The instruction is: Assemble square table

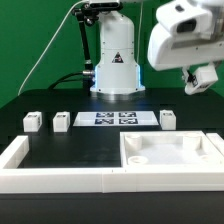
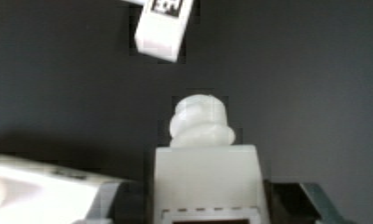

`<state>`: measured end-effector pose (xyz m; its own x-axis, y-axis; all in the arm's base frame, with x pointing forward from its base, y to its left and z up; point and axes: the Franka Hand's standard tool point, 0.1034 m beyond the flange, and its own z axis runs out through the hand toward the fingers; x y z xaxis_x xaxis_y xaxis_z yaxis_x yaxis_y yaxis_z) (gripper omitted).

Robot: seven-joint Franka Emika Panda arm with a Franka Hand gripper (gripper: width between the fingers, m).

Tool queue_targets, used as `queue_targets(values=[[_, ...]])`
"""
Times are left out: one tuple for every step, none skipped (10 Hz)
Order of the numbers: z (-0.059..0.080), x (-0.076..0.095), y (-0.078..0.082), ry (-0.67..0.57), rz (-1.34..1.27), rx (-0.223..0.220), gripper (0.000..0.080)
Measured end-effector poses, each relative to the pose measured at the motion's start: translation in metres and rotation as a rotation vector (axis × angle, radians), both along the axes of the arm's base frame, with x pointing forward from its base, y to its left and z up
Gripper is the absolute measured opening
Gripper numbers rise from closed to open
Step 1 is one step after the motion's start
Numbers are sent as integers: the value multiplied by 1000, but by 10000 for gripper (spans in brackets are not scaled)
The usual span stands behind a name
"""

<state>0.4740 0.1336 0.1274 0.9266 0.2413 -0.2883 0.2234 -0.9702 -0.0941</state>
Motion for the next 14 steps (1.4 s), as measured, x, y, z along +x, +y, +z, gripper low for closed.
queue_targets(values=[[-1,3,-1,-83,-7,10,290],[-1,4,-2,-148,-11,17,290],[-4,8,-2,-215,-14,28,290],[-15,12,-3,-327,-17,48,290],[-16,15,-4,-385,-19,57,290],[-14,24,-4,-438,-13,68,290],[-11,35,-7,-536,-10,85,290],[-12,36,-11,-604,-17,93,290],[-13,35,-11,-642,-19,98,290],[-14,35,-12,-663,-21,100,290],[-15,35,-12,-655,-20,99,290],[-18,36,-14,-658,-15,98,290],[-28,39,-20,-652,-20,95,290],[-30,49,-22,-657,-27,97,290]])
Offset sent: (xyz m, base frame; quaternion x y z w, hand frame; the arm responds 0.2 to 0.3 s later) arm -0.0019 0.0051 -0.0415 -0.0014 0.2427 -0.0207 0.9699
